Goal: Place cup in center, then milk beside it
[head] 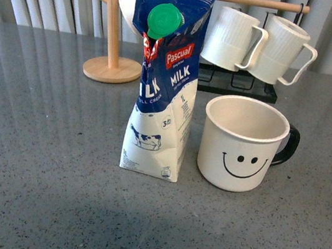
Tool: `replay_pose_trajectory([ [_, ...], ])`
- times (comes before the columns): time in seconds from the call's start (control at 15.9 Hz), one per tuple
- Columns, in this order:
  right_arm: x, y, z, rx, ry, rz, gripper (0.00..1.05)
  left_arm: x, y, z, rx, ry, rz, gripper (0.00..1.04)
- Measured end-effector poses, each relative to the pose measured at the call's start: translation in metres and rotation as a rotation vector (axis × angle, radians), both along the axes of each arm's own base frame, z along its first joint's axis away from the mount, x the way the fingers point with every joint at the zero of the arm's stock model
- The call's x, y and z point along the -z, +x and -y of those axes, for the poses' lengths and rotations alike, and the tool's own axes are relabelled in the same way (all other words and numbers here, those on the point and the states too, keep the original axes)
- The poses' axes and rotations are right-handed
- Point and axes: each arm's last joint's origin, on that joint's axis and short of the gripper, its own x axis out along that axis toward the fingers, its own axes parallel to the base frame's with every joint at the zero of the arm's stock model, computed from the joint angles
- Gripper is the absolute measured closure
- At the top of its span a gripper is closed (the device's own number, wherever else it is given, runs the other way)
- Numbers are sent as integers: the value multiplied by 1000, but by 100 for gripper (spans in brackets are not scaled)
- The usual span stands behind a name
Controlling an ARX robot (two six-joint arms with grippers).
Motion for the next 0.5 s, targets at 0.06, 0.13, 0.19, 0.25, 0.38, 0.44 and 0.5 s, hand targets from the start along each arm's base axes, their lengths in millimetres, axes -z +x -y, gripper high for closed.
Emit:
replay_pose_trajectory([
  [0.06,0,0,0,0,0,0,7,0,0,0,0,0,0,104],
  [0.13,0,0,0,0,0,0,7,0,0,0,0,0,0,102],
  [0.19,0,0,0,0,0,1,7,0,0,0,0,0,0,95],
  [0.25,0,0,0,0,0,0,7,0,0,0,0,0,0,82],
  [0.38,0,0,0,0,0,0,7,0,0,0,0,0,0,64],
  [0.44,0,0,0,0,0,0,7,0,0,0,0,0,0,53],
  [0.5,0,0,0,0,0,0,7,0,0,0,0,0,0,42],
])
